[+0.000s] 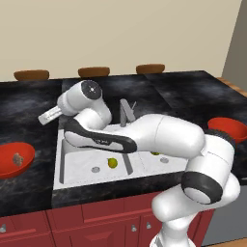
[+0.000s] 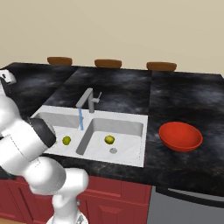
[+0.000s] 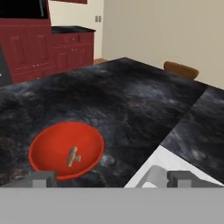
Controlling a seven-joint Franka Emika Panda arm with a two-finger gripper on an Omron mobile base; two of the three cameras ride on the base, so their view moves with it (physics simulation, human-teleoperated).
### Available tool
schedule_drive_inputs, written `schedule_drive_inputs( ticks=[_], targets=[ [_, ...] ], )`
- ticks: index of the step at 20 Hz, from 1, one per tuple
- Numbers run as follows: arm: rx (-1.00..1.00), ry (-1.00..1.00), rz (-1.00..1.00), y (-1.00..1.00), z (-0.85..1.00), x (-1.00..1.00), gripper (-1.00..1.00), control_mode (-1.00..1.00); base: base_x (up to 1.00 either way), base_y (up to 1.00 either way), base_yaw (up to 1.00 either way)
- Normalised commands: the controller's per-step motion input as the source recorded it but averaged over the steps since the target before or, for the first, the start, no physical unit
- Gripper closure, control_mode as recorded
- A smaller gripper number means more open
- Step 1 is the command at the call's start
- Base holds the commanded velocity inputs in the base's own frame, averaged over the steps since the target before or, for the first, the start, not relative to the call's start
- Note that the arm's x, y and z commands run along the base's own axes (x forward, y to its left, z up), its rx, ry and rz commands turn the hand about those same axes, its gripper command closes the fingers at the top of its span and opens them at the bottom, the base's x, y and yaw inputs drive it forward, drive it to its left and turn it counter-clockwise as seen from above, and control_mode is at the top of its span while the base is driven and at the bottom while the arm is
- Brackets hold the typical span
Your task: Pick the pears from the sink and place them in one bowl. Place the mushroom in the other bowl. Then turn off the sink faucet.
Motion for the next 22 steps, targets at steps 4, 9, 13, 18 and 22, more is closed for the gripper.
schedule_drive_inputs(
  ticks=[4, 9, 13, 18, 22],
  targets=[
    [0.00, 0.05, -0.06, -0.62, 0.05, -0.23, -1.00, -1.00, 0.00, 0.00, 0.00],
    [0.00, 0.09, -0.13, -0.50, 0.06, -0.26, -1.00, -1.00, 0.00, 0.00, 0.00],
    [0.00, 0.11, -0.22, -0.39, 0.02, -0.26, -1.00, -1.00, 0.00, 0.00, 0.00],
    [0.00, 0.11, -0.21, -0.43, 0.00, -0.23, -1.00, -1.00, 0.00, 0.00, 0.00],
    [0.00, 0.10, -0.13, -0.57, 0.00, -0.11, -1.00, -1.00, 0.00, 0.00, 0.00]
  ],
)
